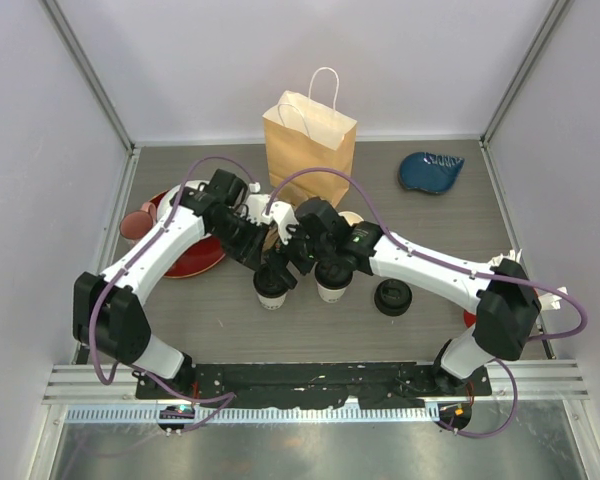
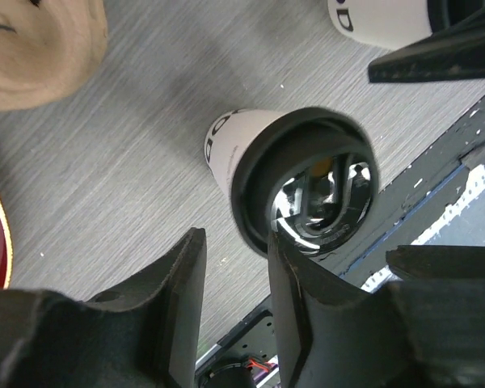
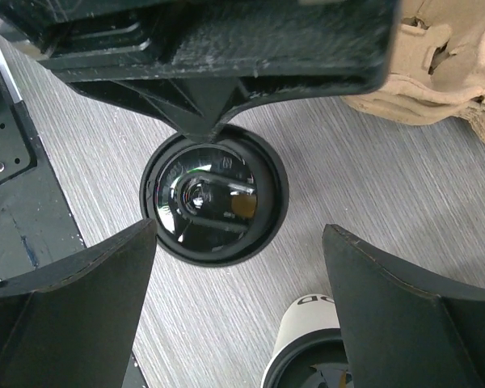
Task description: Pack the takeout coffee
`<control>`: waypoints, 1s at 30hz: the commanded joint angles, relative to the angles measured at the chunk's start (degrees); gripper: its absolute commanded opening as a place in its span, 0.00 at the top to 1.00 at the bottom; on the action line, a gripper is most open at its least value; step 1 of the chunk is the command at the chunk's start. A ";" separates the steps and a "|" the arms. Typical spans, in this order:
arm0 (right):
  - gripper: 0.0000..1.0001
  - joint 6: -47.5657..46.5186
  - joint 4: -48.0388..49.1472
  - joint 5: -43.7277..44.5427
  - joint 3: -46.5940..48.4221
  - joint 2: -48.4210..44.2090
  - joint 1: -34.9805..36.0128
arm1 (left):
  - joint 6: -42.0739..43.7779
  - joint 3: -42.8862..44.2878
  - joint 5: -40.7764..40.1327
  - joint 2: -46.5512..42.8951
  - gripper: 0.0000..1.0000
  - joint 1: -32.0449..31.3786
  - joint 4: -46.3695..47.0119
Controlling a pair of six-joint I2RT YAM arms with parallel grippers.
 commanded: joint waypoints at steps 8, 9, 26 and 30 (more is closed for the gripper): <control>0.11 -0.17 3.81 2.60 0.28 -1.65 2.55 | 0.02 2.86 0.33 -0.96 0.58 0.08 -0.58; 0.11 -0.78 3.72 2.34 0.45 -1.56 2.90 | 0.02 3.03 0.16 -1.22 0.58 0.08 -0.58; 0.08 -36.01 -1.02 -22.43 1.95 -0.16 0.10 | -0.94 2.51 3.41 -4.38 0.55 5.34 -0.41; 0.07 -38.57 -2.34 -23.32 3.79 2.92 -0.69 | -0.94 0.66 3.85 -6.06 0.51 7.29 0.56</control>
